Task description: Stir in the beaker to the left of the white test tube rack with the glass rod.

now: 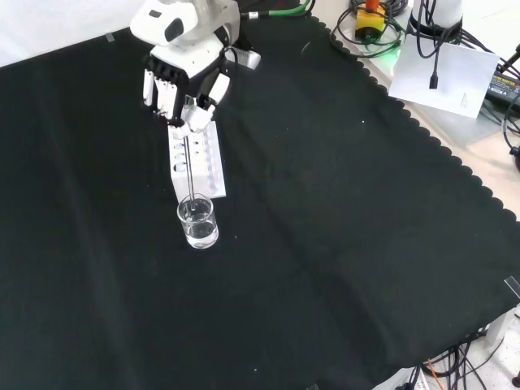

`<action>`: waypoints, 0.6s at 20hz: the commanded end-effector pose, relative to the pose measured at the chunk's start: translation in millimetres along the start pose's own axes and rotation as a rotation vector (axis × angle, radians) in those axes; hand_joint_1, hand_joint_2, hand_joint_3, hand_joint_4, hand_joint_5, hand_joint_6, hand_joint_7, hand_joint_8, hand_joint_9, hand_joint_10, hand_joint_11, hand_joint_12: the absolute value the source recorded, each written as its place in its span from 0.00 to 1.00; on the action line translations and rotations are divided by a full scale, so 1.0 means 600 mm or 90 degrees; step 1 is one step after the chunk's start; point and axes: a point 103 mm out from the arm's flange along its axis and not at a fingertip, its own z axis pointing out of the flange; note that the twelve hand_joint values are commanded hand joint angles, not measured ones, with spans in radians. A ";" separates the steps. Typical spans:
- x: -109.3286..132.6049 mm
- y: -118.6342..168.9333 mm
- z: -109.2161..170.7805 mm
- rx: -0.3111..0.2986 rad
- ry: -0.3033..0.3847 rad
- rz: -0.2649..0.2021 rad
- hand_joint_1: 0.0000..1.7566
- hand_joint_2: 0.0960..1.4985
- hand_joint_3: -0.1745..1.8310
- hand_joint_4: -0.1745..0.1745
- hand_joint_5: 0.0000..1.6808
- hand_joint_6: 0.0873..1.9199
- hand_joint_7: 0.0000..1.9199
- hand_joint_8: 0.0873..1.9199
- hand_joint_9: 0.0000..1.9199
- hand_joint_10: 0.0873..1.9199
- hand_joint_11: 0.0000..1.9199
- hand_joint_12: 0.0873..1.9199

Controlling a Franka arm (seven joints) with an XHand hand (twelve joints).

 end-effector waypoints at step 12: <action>0.015 0.018 0.088 0.034 0.011 -0.002 0.84 0.70 0.09 0.00 0.62 0.28 0.51 0.68 0.78 0.54 0.51 0.53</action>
